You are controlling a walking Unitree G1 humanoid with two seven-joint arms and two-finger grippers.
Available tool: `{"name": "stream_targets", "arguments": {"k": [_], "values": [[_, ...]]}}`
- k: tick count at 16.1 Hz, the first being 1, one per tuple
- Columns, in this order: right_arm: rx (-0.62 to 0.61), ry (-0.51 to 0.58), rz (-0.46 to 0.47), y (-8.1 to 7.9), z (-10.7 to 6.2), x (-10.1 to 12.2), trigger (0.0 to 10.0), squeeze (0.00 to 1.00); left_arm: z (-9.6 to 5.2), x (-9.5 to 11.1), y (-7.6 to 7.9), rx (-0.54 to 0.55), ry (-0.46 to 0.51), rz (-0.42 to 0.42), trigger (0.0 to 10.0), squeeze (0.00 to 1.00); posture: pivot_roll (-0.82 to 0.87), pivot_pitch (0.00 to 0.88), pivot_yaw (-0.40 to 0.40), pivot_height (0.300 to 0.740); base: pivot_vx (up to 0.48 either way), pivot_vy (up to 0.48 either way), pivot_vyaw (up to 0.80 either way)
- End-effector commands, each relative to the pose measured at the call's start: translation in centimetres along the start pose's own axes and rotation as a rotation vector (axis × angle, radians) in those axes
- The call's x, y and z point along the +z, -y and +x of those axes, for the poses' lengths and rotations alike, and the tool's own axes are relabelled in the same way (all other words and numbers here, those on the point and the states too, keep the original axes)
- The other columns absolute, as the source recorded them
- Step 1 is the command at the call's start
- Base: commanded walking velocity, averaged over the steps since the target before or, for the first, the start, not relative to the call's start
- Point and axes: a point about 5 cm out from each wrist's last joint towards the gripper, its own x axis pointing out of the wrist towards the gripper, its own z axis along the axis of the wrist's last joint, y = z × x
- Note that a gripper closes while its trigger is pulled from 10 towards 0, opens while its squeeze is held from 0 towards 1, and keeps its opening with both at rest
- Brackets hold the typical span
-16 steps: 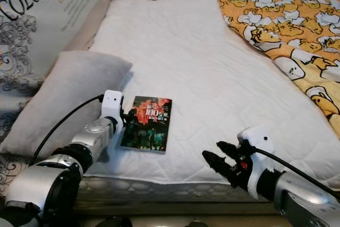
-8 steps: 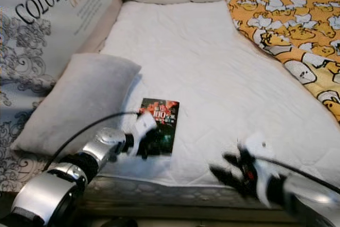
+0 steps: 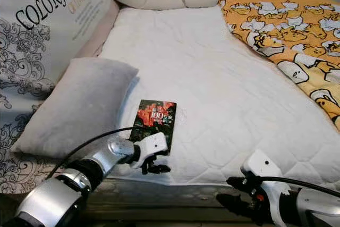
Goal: Clean up the room
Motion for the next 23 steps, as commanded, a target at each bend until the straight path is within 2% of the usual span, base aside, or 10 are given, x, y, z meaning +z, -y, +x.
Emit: {"name": "stream_targets", "arguments": {"k": [1, 3, 5, 11, 18, 19, 21, 22, 23], "values": [[-0.001, -0.005, -0.033, -0.1, -0.2, 0.3, 10.0, 0.0, 0.3, -0.4, 0.1, 0.045, -0.044, 0.027, 10.0, 0.0, -0.3, 0.0, 0.054, 0.74, 0.0, 0.0, 0.0], [-0.003, -0.008, -0.036, 0.0, -0.3, 0.3, 10.0, 0.0, 0.6, -0.2, 0.1, 0.107, -0.058, 0.049, 10.0, 0.0, -0.3, 0.0, 0.053, 0.74, 0.0, 0.0, 0.0], [-0.011, -0.008, -0.037, 0.1, -0.3, 0.3, 10.0, 0.0, 0.7, 0.2, -0.3, 0.18, -0.041, 0.026, 10.0, 0.0, -0.3, 0.0, 0.053, 0.74, 0.0, 0.0, 0.0], [-0.024, -0.007, -0.043, 0.3, -0.2, 0.2, 10.0, 0.0, 0.4, 0.4, -1.3, 0.318, -0.056, 0.068, 10.0, 0.0, -0.3, 0.0, 0.05, 0.74, 0.0, 0.0, 0.0], [-0.03, -0.004, -0.053, 0.3, -0.1, 0.4, 10.0, 0.0, -0.1, 0.3, -2.0, 0.405, -0.077, 0.086, 10.0, 0.0, -0.31, 0.0, 0.049, 0.74, 0.0, 0.0, 0.0], [-0.03, -0.005, -0.052, 0.3, -0.1, 0.3, 10.0, 0.0, 0.0, 0.5, -1.9, 0.378, -0.041, 0.053, 10.0, 0.0, -0.31, 0.0, 0.049, 0.74, 0.0, 0.0, 0.0], [-0.027, -0.008, -0.047, 0.2, -0.3, 0.3, 10.0, 0.0, 0.4, 0.8, -0.9, 0.227, 0.035, 0.023, 10.0, 0.0, -0.32, 0.0, 0.047, 0.74, 0.0, 0.0, 0.0], [-0.022, -0.013, -0.045, 0.2, -0.4, 0.3, 10.0, 0.0, 0.5, 0.7, -0.5, 0.168, 0.032, 0.029, 10.0, 0.0, -0.32, 0.0, 0.046, 0.74, 0.0, 0.0, 0.0], [-0.015, -0.02, -0.044, 0.1, -0.6, 0.2, 10.0, 0.0, 0.6, 0.4, -0.1, 0.137, 0.006, 0.069, 10.0, 0.0, -0.32, 0.0, 0.044, 0.74, 0.0, 0.0, 0.0]]}}
